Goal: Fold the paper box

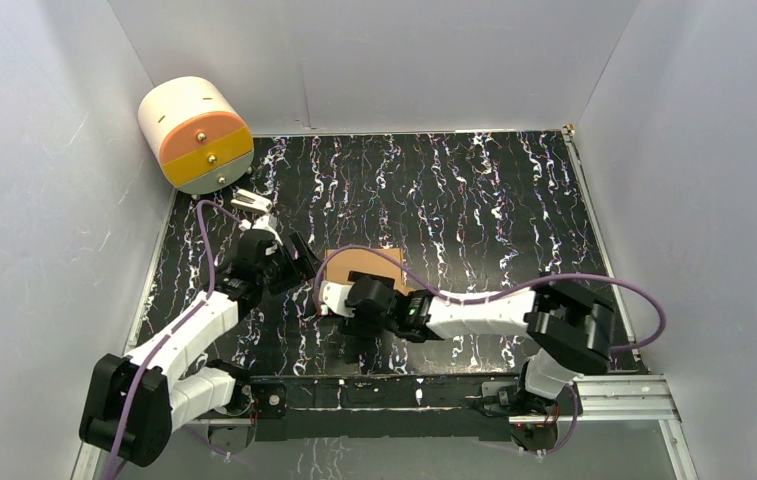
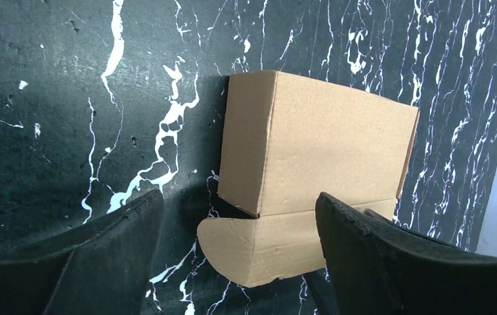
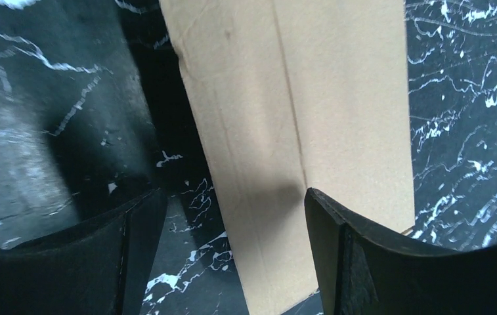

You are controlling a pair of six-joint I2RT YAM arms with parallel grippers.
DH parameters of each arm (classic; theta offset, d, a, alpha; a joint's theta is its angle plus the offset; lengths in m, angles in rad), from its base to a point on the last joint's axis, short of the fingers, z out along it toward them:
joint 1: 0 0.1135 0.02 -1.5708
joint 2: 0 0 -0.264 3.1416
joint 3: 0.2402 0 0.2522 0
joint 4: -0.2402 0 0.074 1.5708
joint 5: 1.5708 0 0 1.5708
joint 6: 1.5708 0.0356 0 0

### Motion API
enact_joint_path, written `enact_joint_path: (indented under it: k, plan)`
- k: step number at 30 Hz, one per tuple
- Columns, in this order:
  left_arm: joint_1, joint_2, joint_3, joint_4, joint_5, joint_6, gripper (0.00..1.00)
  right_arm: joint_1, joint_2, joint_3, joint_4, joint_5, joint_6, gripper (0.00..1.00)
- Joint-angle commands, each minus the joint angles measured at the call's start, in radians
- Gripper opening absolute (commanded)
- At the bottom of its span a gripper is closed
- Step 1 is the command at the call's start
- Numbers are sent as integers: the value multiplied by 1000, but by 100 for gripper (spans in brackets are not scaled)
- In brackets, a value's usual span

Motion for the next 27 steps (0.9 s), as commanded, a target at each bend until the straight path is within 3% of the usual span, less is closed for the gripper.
enact_joint_path:
  k: [1,6,16,24,27]
  plan:
    - [13,15,39,-5,55,14,83,35,70,20,101,236,-134,86]
    - [15,39,45,6,69,19,83,55,111,7,191,333,-215,85]
    - [19,95,41,57,98,15,81,58,158,2,220,351,-287,86]
    - [24,88,52,29,89,20,78,54,230,-10,279,340,-312,78]
    - [31,55,56,11,68,21,78,48,225,-8,293,327,-317,71]
